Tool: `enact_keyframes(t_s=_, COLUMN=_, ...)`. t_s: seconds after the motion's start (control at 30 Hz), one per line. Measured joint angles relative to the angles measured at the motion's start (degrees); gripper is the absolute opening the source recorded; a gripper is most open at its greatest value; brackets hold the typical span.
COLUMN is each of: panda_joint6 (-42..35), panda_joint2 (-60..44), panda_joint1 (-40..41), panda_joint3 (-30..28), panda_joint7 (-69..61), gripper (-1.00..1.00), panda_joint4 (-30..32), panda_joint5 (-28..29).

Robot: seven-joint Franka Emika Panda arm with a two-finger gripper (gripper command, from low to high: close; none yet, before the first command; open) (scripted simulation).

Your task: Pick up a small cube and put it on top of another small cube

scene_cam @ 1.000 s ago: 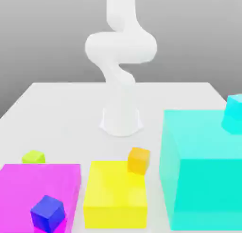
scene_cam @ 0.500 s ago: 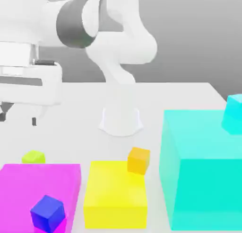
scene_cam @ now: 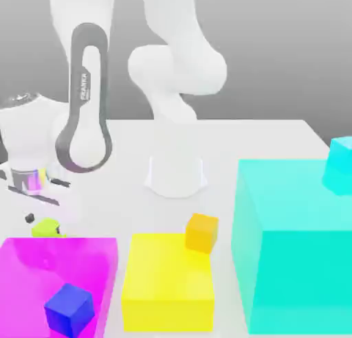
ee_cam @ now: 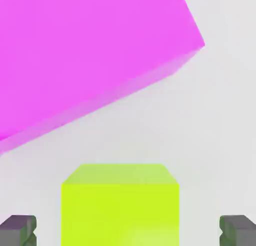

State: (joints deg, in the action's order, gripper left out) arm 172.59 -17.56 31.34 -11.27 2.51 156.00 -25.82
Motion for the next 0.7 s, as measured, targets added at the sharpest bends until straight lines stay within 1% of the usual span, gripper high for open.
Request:
enact_keyframes(t_s=0.17, panda_joint6=-0.1, panda_joint2=0.0, panda_joint1=0.0, panda_joint3=0.0, panda_joint7=0.1, gripper=-1.00, panda_joint4=0.0, panda_joint5=0.1)
enact_keyframes(t_s=0.2, panda_joint6=0.4, panda_joint2=-0.6, panda_joint1=1.1, panda_joint3=1.2, panda_joint7=-0.2, gripper=-1.00, panda_joint4=-0.1, panda_joint5=-0.3)
enact_keyframes(t_s=0.23, panda_joint6=0.1, panda_joint2=-0.2, panda_joint1=0.6, panda_joint3=0.5, panda_joint7=0.2, gripper=-1.00, panda_joint4=0.0, panda_joint5=0.2)
enact_keyframes(t_s=0.33, panda_joint6=-2.6, panda_joint2=3.6, panda_joint1=-3.6, panda_joint3=-4.8, panda_joint7=4.0, gripper=-1.00, panda_joint4=0.9, panda_joint5=5.2)
enact_keyframes(t_s=0.43, panda_joint6=-5.9, panda_joint2=8.4, panda_joint1=-6.6, panda_joint3=-9.6, panda_joint7=9.7, gripper=-1.00, panda_joint4=2.2, panda_joint5=12.8)
enact_keyframes(t_s=0.5, panda_joint6=-8.2, panda_joint2=11.6, panda_joint1=-7.3, panda_joint3=-11.4, panda_joint7=13.4, gripper=-1.00, panda_joint4=3.0, panda_joint5=17.8)
enact_keyframes(t_s=0.57, panda_joint6=-11.0, panda_joint2=13.4, panda_joint1=-8.6, panda_joint3=-11.5, panda_joint7=17.3, gripper=-1.00, panda_joint4=1.8, panda_joint5=20.7)
enact_keyframes(t_s=0.7, panda_joint6=-18.0, panda_joint2=13.1, panda_joint1=-14.0, panda_joint3=-9.2, panda_joint7=26.5, gripper=-1.00, panda_joint4=-5.5, panda_joint5=21.9)
